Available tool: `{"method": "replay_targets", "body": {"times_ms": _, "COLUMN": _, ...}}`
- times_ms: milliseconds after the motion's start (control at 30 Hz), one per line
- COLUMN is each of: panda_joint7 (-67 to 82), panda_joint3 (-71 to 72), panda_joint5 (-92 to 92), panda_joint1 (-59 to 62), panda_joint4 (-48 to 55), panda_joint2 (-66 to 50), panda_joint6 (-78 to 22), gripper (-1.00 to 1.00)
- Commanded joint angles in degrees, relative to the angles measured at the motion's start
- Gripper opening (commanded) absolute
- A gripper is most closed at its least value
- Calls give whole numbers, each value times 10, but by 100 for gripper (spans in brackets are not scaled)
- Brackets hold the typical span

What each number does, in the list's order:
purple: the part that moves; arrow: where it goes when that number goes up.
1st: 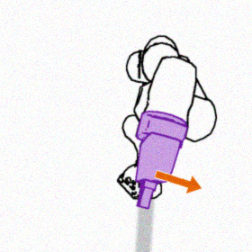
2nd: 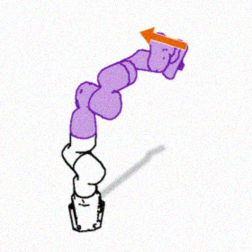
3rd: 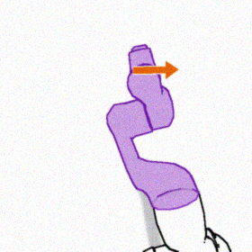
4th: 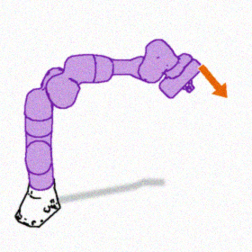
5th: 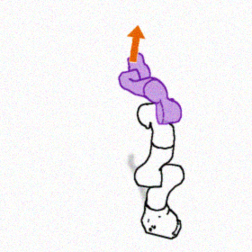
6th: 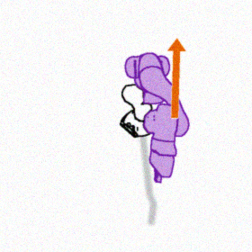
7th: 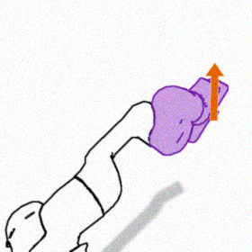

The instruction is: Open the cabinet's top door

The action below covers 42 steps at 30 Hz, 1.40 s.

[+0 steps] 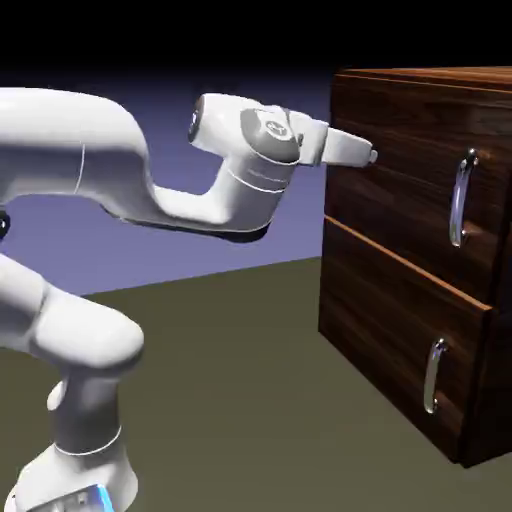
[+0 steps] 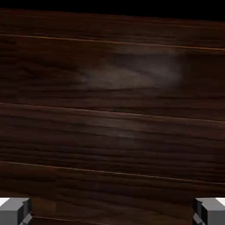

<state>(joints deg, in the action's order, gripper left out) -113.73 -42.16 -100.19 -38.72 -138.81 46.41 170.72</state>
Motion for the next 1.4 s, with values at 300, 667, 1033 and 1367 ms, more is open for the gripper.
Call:
{"method": "replay_targets", "body": {"times_ms": 300, "panda_joint7": -177, "panda_joint3": -105, "panda_joint5": -249, "panda_joint1": -95, "panda_joint4": 55, "panda_joint2": 34, "panda_joint6": -8, "gripper": 0}}
{"method": "replay_targets", "body": {"times_ms": 667, "panda_joint7": -372, "panda_joint3": -220, "panda_joint5": -523, "panda_joint1": -199, "panda_joint4": 116, "panda_joint2": 72, "panda_joint6": -17, "gripper": 0}}
{"method": "replay_targets", "body": {"times_ms": 1033, "panda_joint7": -463, "panda_joint3": -324, "panda_joint5": -655, "panda_joint1": -331, "panda_joint4": 209, "panda_joint2": 73, "panda_joint6": -26, "gripper": 0}}
{"method": "replay_targets", "body": {"times_ms": 1367, "panda_joint7": -527, "panda_joint3": -256, "panda_joint5": -649, "panda_joint1": -230, "panda_joint4": 133, "panda_joint2": 23, "panda_joint6": -77, "gripper": -100}}
